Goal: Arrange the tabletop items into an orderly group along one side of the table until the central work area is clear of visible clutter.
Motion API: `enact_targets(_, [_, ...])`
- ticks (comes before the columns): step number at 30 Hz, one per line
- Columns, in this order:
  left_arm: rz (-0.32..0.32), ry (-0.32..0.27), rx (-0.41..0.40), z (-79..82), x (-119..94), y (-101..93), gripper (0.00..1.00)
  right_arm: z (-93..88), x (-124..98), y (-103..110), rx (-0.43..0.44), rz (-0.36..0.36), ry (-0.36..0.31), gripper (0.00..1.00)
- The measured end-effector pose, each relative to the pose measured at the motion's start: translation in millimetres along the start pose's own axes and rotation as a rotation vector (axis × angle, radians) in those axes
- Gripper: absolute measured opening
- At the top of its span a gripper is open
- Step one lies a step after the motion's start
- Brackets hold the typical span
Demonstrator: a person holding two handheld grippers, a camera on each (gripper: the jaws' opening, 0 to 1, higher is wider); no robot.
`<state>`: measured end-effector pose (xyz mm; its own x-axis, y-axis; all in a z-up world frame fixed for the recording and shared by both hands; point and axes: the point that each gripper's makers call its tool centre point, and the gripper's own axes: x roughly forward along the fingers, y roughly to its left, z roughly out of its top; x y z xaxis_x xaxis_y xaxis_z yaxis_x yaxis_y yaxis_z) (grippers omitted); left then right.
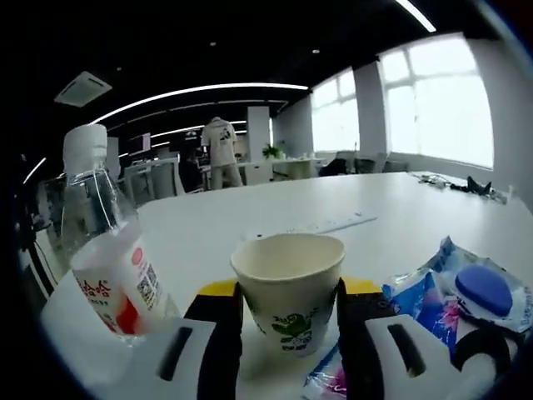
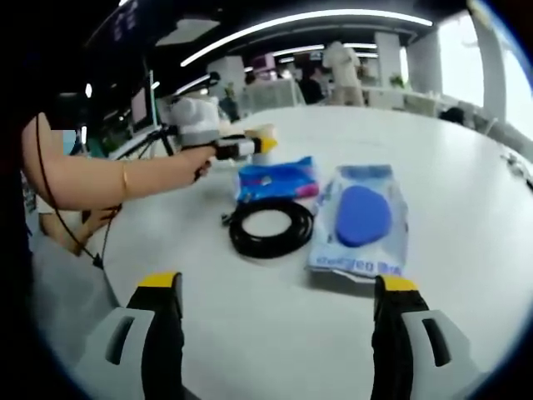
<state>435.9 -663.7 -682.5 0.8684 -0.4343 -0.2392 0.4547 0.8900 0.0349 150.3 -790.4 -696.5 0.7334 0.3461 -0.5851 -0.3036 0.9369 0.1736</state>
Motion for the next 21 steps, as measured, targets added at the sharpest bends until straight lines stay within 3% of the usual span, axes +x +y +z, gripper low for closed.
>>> enact_targets(21, [0.075,-0.001,-0.008,-2.2,-4,24.1,0.42,-2.4,1,1,-0.006,0.003,0.012,0.93])
